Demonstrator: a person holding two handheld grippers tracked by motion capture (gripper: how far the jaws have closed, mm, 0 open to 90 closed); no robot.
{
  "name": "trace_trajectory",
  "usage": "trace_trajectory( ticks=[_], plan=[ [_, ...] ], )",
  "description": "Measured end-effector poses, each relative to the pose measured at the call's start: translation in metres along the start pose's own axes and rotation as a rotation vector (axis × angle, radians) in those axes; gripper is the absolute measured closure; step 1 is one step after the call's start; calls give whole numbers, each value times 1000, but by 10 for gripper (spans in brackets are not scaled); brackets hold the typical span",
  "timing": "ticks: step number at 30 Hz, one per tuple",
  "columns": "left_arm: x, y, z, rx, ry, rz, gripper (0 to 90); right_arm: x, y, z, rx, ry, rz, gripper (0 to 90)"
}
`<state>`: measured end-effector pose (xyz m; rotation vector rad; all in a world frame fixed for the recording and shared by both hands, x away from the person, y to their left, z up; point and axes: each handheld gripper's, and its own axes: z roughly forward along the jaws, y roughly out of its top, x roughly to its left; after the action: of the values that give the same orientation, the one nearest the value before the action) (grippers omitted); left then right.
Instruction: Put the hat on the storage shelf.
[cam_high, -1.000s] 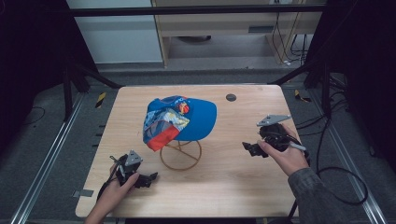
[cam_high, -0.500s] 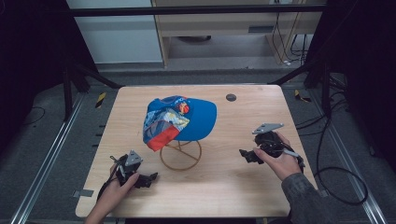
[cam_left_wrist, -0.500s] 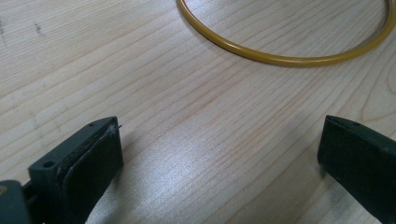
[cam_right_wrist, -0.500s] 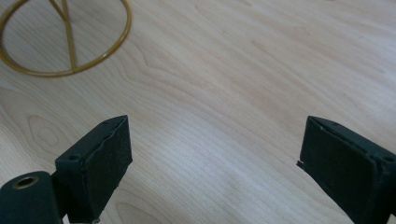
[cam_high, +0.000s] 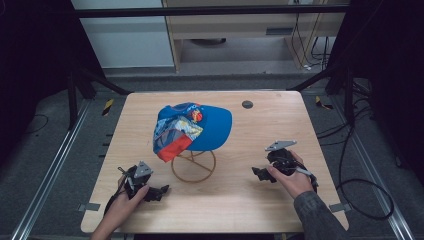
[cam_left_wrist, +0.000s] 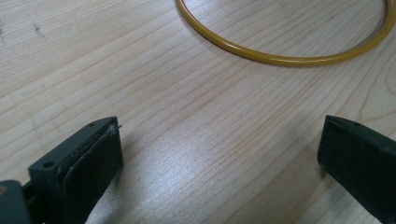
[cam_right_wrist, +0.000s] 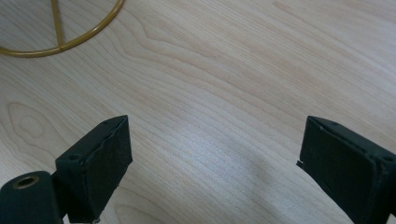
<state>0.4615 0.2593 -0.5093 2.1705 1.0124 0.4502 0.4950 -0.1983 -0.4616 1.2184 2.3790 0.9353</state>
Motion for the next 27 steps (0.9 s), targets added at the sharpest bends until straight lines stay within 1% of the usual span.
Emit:
trace_trajectory(
  ticks=[5,8,16,20,21,23,27],
  plan=[
    [0,0,0,1,-1,0,0,-1,-7,11,-6,-8,40,99],
    [0,0,0,1,-1,0,0,-2,-10,17,-16,-2,63,100],
    [0,0,0,1,-1,0,0,1,-13,24,-28,5,78,99],
    [0,0,0,1,-1,1,0,3,-17,29,-22,1,79,95],
    [0,0,0,1,-1,1,0,3,-18,31,-23,-3,71,94],
    [0,0,0,1,-1,1,0,4,-20,33,-22,1,81,93],
    [0,0,0,1,-1,1,0,5,-22,36,-21,-2,82,89]
  ],
)
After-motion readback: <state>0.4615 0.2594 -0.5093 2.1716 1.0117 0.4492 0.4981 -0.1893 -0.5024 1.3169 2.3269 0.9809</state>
